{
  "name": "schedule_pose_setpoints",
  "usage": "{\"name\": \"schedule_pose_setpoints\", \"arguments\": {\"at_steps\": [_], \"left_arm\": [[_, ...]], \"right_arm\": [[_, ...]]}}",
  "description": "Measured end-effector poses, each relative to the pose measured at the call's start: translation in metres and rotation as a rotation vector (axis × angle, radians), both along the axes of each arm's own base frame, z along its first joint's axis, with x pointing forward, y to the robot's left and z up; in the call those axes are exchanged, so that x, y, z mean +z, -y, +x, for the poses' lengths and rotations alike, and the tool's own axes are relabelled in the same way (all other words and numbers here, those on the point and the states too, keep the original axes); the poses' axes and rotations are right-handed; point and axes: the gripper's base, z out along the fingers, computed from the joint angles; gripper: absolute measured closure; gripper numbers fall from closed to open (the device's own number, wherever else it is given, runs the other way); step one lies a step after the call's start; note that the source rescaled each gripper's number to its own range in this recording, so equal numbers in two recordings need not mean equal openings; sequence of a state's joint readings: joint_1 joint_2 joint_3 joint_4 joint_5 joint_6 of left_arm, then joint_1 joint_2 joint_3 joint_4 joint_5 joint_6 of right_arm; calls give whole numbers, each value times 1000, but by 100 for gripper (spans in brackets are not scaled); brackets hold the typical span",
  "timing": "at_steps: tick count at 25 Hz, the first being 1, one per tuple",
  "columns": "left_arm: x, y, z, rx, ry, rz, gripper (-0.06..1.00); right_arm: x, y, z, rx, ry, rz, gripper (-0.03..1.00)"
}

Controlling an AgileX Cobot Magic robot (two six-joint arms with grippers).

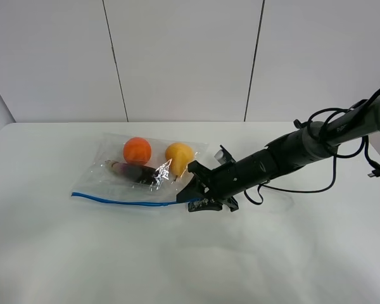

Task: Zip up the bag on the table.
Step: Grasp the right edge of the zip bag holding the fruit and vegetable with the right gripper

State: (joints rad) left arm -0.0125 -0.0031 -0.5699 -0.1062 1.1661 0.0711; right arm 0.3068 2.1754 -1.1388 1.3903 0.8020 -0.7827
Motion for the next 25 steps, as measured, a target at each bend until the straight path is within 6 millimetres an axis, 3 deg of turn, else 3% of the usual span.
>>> {"name": "schedule_pose_setpoints", "arguments": {"at_steps": [20, 22, 25], "left_arm": [[0, 0, 0, 0, 0, 1, -6], [0, 0, 0, 0, 0, 1, -6], [0, 0, 0, 0, 0, 1, -6]], "right_arm": [[-3, 6, 6, -43, 33, -56, 55], [-3, 6, 6, -42, 34, -56, 60], [-3, 6, 6, -41, 35, -56, 79]]}}
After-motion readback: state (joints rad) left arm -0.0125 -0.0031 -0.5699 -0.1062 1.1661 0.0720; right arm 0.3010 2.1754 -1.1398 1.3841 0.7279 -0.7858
